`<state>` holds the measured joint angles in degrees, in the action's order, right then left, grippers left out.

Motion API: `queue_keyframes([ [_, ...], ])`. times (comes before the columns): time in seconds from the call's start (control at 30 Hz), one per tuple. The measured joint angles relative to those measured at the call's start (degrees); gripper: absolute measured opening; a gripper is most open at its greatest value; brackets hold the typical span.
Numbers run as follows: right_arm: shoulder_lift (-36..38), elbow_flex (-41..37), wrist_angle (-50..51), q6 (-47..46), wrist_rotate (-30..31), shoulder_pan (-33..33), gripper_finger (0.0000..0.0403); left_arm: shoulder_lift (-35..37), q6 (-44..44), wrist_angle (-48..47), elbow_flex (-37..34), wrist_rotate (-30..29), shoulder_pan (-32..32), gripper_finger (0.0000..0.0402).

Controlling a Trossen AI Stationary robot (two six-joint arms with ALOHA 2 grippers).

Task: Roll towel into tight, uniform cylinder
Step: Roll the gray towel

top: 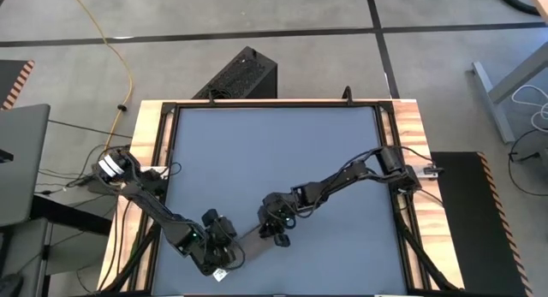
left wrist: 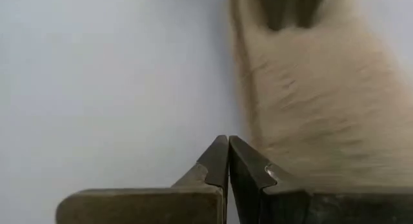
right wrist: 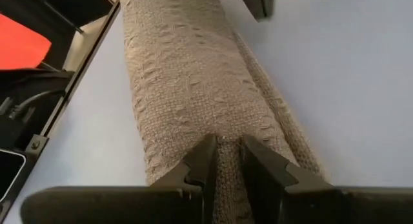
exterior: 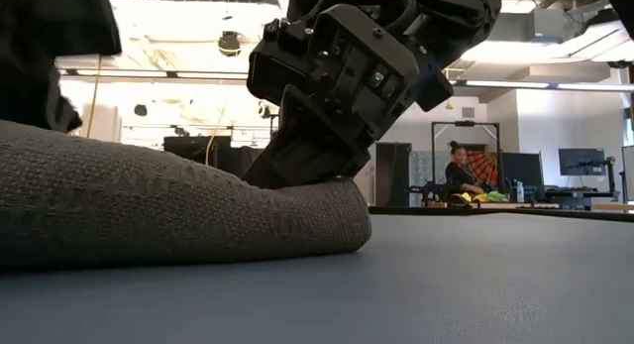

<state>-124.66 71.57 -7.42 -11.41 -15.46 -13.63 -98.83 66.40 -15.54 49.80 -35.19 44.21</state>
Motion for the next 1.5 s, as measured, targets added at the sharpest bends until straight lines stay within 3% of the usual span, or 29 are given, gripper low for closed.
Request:
queue_keyframes([
  [0.17, 0.0, 0.0, 0.0, -0.7, 0.0, 0.0, 0.0097, 5.5, -1.7, -0.5, 0.3, -5.0, 0.3, 0.0],
  [0.3, 0.0, -0.1, -0.1, -0.9, 0.0, 0.0, 0.0097, 6.0, -5.5, 4.2, 0.3, -5.8, 1.0, 0.0],
  [0.47, 0.0, -0.1, -0.1, -2.3, -0.6, 0.5, 0.0097, 2.7, -7.2, 9.7, 0.4, -3.5, 1.8, 0.0],
  [0.77, 0.2, -0.1, -0.1, -3.7, -2.5, 1.0, 0.0097, -4.4, 1.0, 10.7, 0.6, 0.3, 3.0, 0.0],
  [1.07, 7.2, -0.6, 3.1, -0.4, -3.9, 2.3, 0.0097, -6.0, 1.8, 10.7, 0.6, 0.6, 3.0, 0.0],
  [1.3, 9.8, -0.9, 7.9, 2.3, -1.2, 2.3, 0.0097, -6.0, 1.6, 10.3, 0.6, 0.9, 3.0, 0.0],
  [1.5, 9.9, -7.6, 0.6, 2.4, 4.2, 1.0, 0.0097, -6.0, 1.6, 9.8, 0.6, 0.9, 3.0, 0.0],
])
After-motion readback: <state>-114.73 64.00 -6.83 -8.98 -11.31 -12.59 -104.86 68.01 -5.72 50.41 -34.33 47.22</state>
